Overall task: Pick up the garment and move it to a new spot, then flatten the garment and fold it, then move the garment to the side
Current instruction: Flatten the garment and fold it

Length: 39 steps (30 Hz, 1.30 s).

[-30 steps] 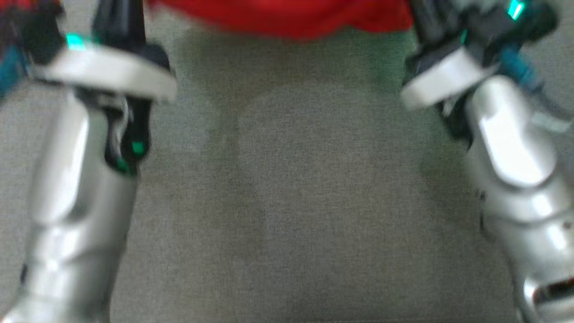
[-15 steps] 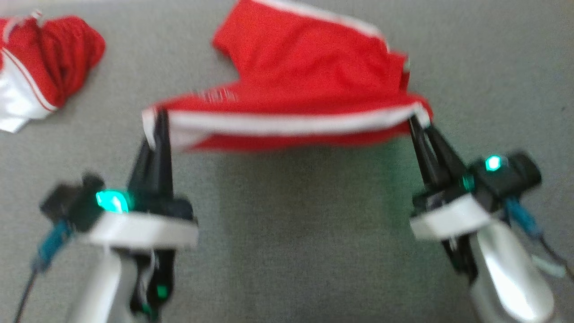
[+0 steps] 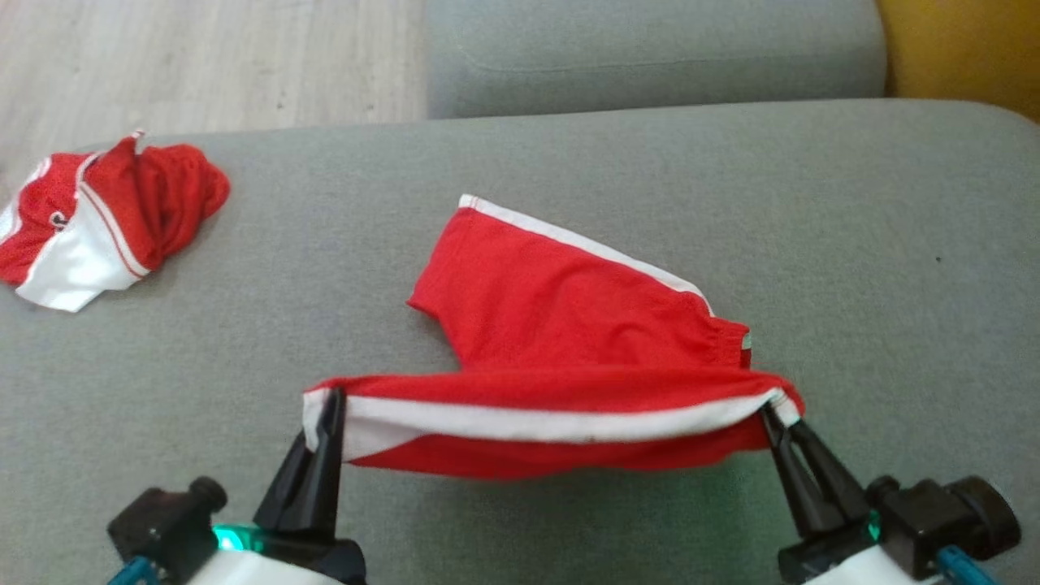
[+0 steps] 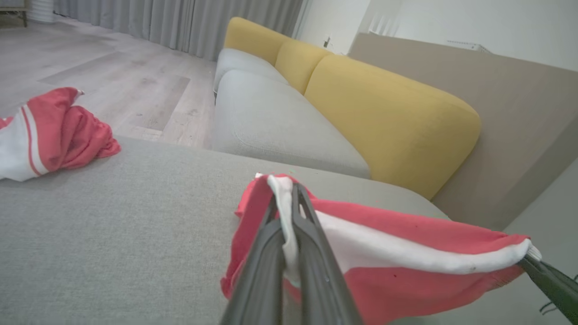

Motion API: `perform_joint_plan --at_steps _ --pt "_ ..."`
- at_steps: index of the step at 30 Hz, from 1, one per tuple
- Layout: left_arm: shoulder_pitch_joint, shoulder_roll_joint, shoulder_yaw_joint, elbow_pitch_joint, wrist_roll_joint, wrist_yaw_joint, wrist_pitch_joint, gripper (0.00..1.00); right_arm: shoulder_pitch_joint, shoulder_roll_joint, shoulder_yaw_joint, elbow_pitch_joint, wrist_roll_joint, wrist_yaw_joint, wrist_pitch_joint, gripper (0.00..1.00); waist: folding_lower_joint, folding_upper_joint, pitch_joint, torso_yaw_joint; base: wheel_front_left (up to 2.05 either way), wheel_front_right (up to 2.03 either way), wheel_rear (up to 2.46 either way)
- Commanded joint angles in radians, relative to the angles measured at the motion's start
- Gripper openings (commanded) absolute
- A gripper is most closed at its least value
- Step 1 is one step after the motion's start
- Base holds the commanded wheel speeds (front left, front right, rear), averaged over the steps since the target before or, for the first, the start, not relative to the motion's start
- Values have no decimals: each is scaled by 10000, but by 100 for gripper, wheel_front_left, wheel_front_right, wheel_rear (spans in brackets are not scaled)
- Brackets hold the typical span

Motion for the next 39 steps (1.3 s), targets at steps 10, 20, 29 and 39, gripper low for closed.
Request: perform_joint_plan --at_steps 10,20,29,39 --pt "-2206 -53 323 1252 224 -377 -254 0 -1271 208 456 789 246 75 44 0 5 -1 1311 -405 0 0 0" --pt "-6157 -450 -83 4808 665 -1152 4 0 -3659 723 356 2692 414 75 -240 0 5 -1 3141 -918 0 0 0" --pt "-8688 -919 -286 7616 954 -1546 -314 0 -4867 894 239 3846 469 75 -765 0 5 -1 3909 -1245 0 0 0" --pt "-10053 -1174 -326 9310 1101 -1709 -913 0 -5424 904 229 4340 842 75 -1267 4 5 -1 4110 -1432 0 0 0"
